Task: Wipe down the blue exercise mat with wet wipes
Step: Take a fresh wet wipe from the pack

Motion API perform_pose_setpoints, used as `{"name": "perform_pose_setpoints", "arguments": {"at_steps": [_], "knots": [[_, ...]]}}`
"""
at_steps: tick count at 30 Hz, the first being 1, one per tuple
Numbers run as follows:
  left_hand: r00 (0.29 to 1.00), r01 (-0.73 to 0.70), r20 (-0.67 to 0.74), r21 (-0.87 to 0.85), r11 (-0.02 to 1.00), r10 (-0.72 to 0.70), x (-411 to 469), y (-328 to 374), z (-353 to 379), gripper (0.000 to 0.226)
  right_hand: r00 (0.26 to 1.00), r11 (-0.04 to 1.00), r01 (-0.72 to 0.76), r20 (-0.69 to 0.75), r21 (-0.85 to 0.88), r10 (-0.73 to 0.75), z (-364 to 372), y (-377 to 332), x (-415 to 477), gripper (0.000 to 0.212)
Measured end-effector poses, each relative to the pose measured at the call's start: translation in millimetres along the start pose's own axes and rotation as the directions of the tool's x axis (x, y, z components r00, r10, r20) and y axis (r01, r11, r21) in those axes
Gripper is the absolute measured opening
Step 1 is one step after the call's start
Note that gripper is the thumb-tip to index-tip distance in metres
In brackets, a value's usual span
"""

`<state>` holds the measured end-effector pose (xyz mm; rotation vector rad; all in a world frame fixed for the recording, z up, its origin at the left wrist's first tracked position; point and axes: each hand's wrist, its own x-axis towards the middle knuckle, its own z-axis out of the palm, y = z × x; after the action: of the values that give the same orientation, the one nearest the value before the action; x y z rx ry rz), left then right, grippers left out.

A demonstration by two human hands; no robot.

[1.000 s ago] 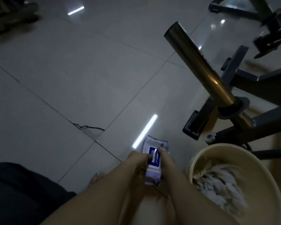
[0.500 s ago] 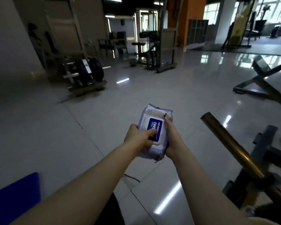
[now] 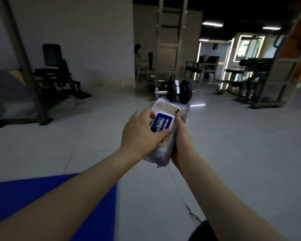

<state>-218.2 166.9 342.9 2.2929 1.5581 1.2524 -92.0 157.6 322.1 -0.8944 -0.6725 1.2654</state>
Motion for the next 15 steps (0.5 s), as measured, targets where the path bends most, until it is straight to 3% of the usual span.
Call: {"name": "perform_pose_setpoints", "arguments": {"at_steps": [5, 11, 13, 15], "knots": [[0.979, 0.197, 0.041, 0.051, 0.979, -0.199, -14, -67, -15, 0.068, 0.996, 0.987, -0.079, 0.030, -0.140, 0.084, 39, 59, 24, 0.051], [0.993, 0.072, 0.078, 0.152, 0.986, -0.084, -33, -112, -21, 0.034, 0.992, 0.966, -0.099, 0.049, -0.238, 0.114, 49, 107, 28, 0.046], [0.993, 0.086, 0.080, 0.019, 0.996, -0.088, -36, -125, -24, 0.037, 0.986, 0.960, -0.164, -0.016, -0.229, 0.165, 49, 117, 30, 0.051], [0.973, 0.229, 0.063, -0.236, 0.944, -0.220, -37, -139, -27, 0.041, 0.968, 0.953, -0.250, -0.072, -0.170, 0.242, 45, 123, 35, 0.053]]}}
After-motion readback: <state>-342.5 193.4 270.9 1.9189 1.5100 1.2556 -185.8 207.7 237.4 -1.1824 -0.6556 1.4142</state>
